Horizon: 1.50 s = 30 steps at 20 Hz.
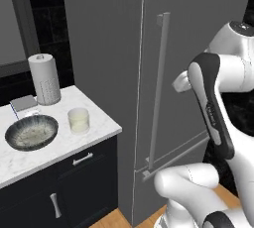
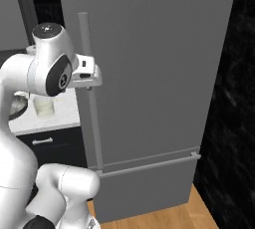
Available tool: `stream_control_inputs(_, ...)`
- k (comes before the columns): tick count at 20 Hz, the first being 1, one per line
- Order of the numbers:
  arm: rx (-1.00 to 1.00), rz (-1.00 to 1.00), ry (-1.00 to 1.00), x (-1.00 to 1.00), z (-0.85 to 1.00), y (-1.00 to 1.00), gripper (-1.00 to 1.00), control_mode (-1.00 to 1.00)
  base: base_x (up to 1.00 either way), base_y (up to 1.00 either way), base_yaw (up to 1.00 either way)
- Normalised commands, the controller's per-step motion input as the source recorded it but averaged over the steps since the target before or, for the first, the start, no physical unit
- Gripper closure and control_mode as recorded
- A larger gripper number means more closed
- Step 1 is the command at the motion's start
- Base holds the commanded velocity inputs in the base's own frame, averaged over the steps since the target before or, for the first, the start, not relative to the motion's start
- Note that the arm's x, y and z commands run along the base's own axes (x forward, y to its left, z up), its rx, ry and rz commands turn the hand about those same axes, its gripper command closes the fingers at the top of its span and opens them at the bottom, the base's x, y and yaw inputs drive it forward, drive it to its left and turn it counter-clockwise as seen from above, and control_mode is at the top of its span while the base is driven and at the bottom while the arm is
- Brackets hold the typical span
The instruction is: Grab a lemon wedge from the fridge and one ice cube from the ice bowl, and put them in the glass of lemonade.
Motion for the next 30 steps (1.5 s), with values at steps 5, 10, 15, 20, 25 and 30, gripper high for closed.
stream_control_inputs(5, 0.19, 0.02, -0.08, 0.18, -0.16, -0.13, -1.0, -1.0, 0.0, 0.0, 0.0)
stream_control_inputs(10, 0.16, 0.0, -0.23, -0.07, -0.01, 0.0, -1.0, -1.0, 0.0, 0.0, 0.0)
stream_control_inputs(15, -0.04, 0.0, -0.14, -0.17, 0.14, 0.18, -1.0, -1.0, 0.0, 0.0, 0.0)
stream_control_inputs(20, -0.07, -0.09, 0.11, 0.04, 0.07, 0.13, -1.0, -1.0, 0.0, 0.0, 0.0)
stream_control_inputs(25, -0.09, -0.09, 0.0, 0.47, 0.02, 0.22, -1.0, -1.0, 0.0, 0.0, 0.0)
stream_control_inputs(30, -0.01, -0.01, -0.21, 0.3, 0.0, 0.24, -1.0, -1.0, 0.0, 0.0, 0.0)
